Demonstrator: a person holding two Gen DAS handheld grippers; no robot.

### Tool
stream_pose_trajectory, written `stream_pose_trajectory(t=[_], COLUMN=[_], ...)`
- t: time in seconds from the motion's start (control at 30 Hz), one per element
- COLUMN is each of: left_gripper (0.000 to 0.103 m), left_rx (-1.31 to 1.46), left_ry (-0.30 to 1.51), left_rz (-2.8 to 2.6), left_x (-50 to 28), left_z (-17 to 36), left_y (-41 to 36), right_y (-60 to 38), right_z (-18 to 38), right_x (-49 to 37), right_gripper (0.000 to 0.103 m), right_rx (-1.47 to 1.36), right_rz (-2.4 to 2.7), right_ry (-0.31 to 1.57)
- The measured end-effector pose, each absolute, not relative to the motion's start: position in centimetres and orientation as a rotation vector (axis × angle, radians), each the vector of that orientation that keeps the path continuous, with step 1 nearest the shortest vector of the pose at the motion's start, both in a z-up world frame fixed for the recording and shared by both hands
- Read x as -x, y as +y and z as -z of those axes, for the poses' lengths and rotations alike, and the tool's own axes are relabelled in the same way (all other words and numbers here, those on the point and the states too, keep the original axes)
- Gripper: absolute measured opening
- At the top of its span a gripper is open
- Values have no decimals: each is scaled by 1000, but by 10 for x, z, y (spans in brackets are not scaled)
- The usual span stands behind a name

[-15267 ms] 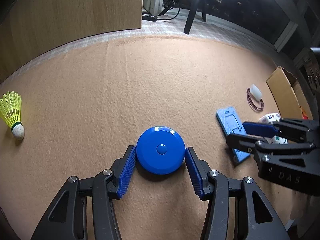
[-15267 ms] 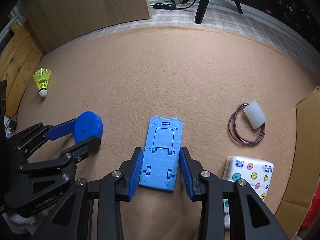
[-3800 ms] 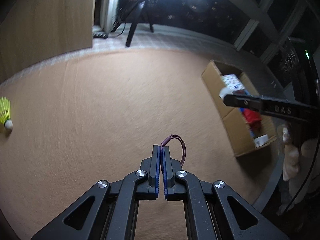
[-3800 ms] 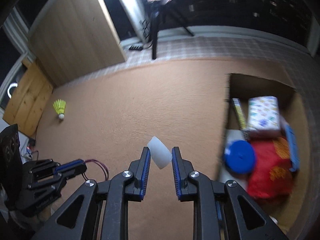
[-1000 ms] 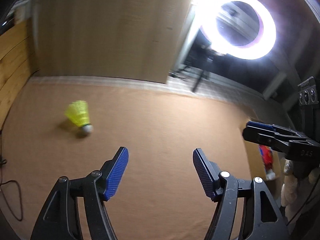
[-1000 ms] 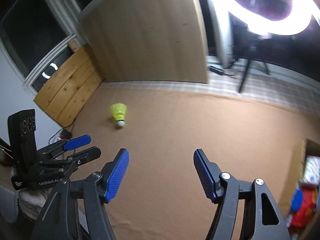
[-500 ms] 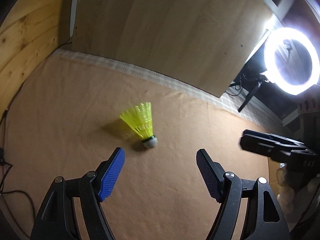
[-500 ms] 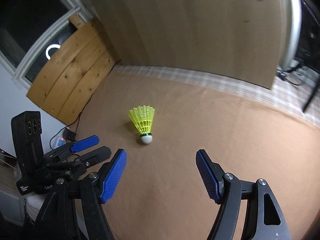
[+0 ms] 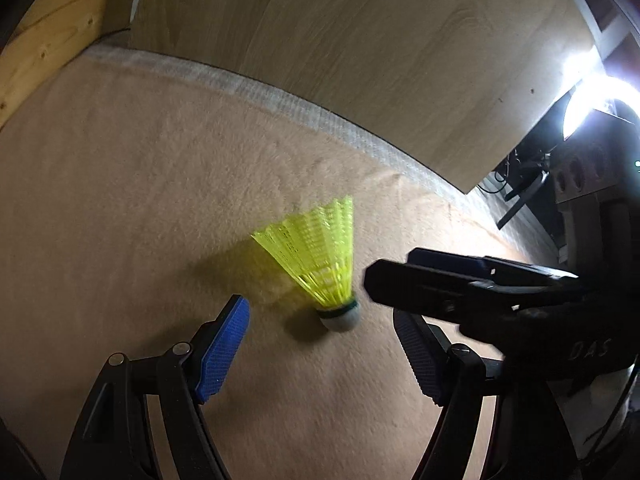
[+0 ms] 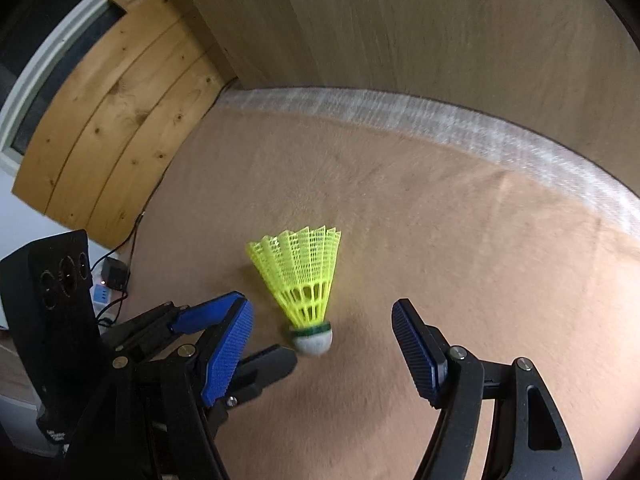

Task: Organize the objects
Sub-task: 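Move the right tool to the yellow shuttlecock and grasp its base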

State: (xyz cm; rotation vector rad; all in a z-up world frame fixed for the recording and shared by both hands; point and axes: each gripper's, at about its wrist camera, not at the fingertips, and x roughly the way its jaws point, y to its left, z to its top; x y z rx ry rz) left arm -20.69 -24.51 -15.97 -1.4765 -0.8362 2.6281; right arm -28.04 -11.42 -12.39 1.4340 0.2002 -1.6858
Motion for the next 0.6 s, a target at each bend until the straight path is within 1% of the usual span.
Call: stream_pose_trajectory(t=[0.3,0.37,0.4,0.43,0.47,0.5,0.53,0.57,0.6], left_gripper=[76,74,72,69,65,63,59,53,50], left_rx=[1465,1460,1457,1455,1453,1451,1450,1449,1448], left_ry=[-858,-851,-846,-842,-842,-844,-845,-841,-837], left_rz=[-2596,-2595,-2592,-2587,-2580,-2572,-2565,-2557,-2553], left_x=[223,226,227,228,229,228,228,229,229], left_z=[178,179,179,179,179,179,180,181,181], left_y=[-248,-247,-246,-245,-244,-244,-242,-240,-238], right_y=[-131,-132,-133,-135,-136,-138,-141,-141,-142], right_z=[141,141,141,142,143,143,144,144,144], right_x=[290,291,292,292,292,292,292,291,290], right_gripper=[68,65,60,55,52,47,42,39,36], right_rx=[-1480,-1486,-1490,-1495,-1499,-1504,-1509,-1512,-1513], right_rz=[1639,1633,1625,1614,1601,1592,1578,1567,1558], right_ry=[180,175,168,162,154,149,147,143,137])
